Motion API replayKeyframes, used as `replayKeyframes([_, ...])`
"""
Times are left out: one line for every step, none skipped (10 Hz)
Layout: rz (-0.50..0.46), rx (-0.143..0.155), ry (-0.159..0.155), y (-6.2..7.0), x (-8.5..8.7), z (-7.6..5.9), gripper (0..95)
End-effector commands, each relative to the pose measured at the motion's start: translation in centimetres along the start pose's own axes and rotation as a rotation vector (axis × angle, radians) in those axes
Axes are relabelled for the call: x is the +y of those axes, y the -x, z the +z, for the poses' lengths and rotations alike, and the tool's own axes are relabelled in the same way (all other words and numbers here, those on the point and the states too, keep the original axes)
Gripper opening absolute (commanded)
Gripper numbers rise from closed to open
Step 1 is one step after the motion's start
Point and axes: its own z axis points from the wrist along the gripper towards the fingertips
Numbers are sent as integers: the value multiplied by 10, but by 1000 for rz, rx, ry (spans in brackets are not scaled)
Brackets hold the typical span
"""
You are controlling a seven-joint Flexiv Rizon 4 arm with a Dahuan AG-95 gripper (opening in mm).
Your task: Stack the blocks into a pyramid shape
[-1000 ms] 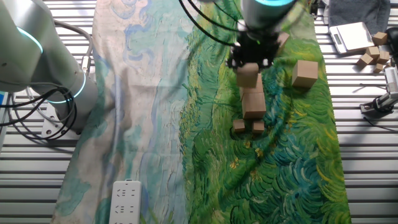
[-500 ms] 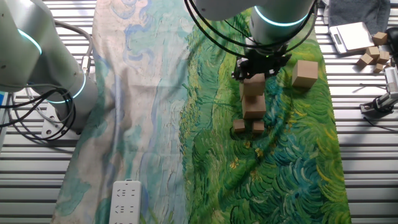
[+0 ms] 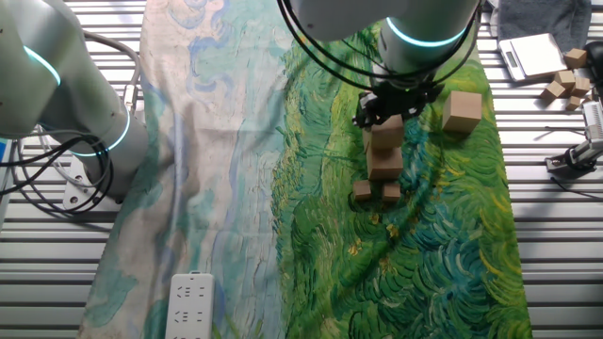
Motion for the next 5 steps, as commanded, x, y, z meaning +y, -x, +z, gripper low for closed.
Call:
replayKeyframes([-1, -2, 0, -1, 0, 1, 0])
replayKeyframes([0, -4, -1, -2, 0, 2, 0])
replayKeyframes([2, -5, -3, -2, 0, 2, 0])
replayKeyframes([6, -6, -5, -3, -1, 2, 0])
replayKeyframes([9, -7, -6, -4, -1, 1, 0])
